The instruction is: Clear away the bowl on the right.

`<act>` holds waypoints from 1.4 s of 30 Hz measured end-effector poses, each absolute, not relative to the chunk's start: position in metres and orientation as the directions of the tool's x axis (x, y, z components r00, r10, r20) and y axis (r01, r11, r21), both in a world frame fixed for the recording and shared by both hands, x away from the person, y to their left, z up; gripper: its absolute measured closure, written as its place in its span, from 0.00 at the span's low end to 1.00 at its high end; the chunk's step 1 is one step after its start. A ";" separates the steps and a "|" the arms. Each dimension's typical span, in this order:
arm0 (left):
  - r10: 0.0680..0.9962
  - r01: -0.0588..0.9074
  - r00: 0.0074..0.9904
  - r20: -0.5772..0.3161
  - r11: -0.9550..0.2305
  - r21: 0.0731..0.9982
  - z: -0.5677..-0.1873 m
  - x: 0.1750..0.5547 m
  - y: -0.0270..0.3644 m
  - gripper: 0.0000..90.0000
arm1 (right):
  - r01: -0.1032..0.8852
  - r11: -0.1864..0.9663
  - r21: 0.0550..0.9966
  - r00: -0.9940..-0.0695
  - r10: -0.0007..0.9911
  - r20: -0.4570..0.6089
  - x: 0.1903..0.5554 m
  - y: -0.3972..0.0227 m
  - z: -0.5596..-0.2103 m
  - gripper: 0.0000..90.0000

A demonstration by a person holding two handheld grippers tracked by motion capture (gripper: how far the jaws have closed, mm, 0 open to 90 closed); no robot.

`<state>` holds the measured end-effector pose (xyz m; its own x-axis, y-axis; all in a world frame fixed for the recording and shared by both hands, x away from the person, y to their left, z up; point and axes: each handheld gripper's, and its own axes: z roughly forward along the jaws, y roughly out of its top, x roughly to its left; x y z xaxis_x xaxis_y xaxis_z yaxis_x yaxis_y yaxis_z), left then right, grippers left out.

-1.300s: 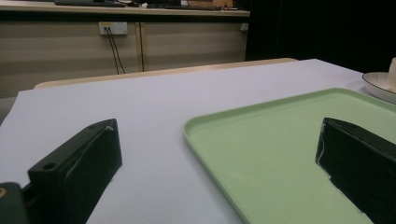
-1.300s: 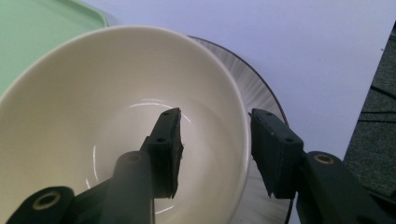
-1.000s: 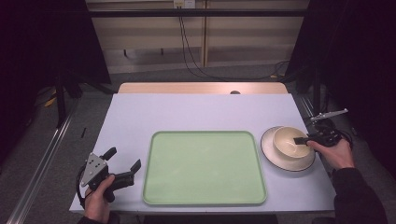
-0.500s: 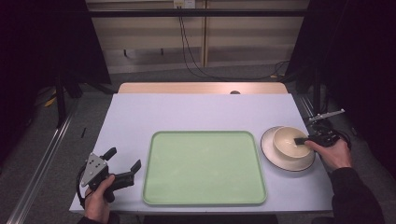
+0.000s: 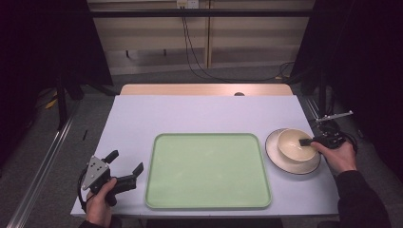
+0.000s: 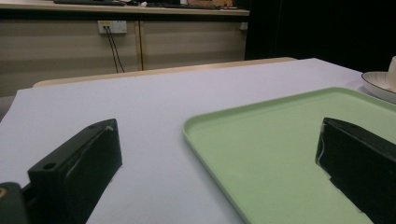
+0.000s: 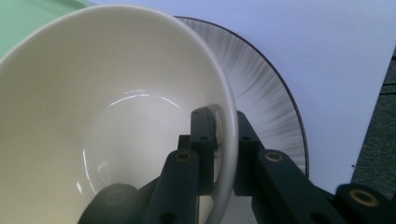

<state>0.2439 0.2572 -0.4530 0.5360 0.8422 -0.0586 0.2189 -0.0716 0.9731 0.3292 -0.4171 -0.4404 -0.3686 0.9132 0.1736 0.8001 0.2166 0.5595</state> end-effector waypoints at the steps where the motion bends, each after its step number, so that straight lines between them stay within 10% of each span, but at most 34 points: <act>1: 0.844 0.220 0.533 -0.058 -0.072 0.973 -0.453 0.244 0.257 0.00 | 0.797 0.208 0.568 -0.368 0.912 0.181 0.329 -0.417 -0.440 0.94; 42: 0.844 0.216 0.533 -0.060 -0.067 0.974 -0.453 0.244 0.258 0.00 | 0.764 0.163 0.624 -0.399 0.880 0.257 0.324 -0.417 -0.427 0.94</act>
